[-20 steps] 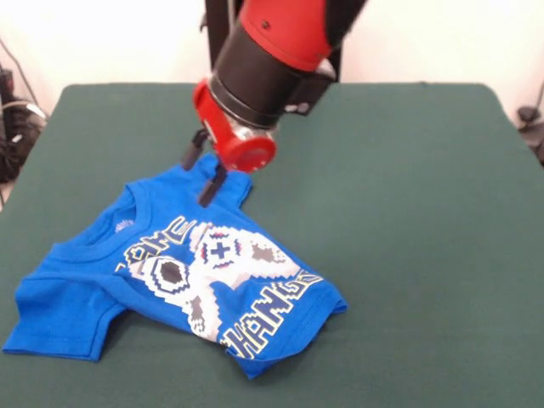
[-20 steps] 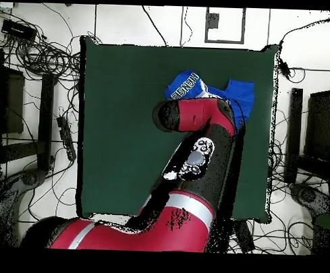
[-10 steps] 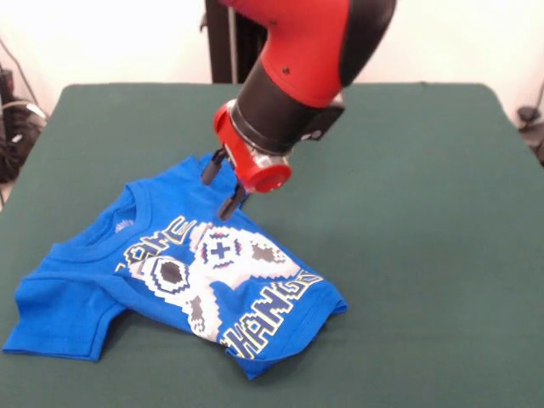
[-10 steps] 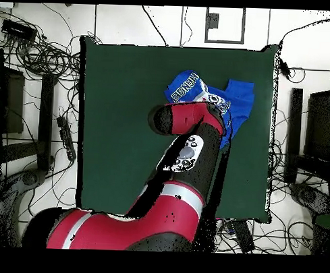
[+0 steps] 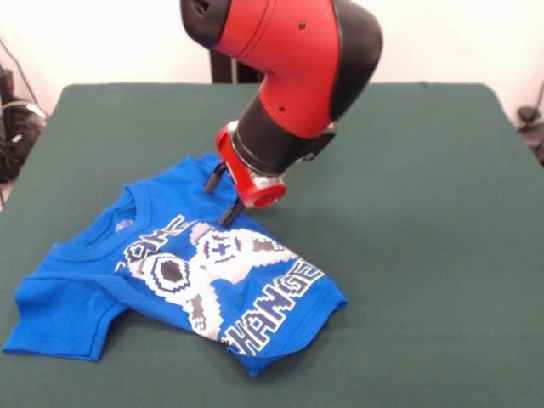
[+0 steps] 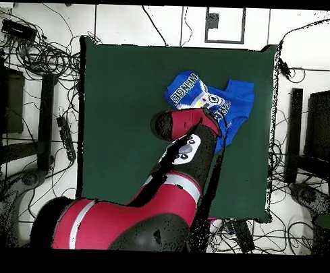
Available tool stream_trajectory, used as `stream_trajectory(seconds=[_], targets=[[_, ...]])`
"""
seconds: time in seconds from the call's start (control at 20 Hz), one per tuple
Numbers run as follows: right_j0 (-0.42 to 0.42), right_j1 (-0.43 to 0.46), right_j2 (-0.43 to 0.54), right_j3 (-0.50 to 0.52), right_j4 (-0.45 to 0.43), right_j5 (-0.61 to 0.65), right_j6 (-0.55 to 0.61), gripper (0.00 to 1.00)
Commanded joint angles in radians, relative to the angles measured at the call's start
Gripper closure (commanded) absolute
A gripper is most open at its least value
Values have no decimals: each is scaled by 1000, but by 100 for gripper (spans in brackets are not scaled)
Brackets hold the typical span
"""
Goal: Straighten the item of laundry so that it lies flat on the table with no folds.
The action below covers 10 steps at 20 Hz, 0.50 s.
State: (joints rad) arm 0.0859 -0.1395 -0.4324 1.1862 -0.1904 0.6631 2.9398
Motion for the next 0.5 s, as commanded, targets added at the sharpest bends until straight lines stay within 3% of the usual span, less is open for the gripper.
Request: stream_trajectory(seconds=[0.05, 0.25, 0.5], targets=[[18, 12, 103, 42, 51, 1, 70, 0], [10, 3, 117, 59, 54, 0, 58, 0], [34, 10, 93, 94, 56, -46, 122, 0]])
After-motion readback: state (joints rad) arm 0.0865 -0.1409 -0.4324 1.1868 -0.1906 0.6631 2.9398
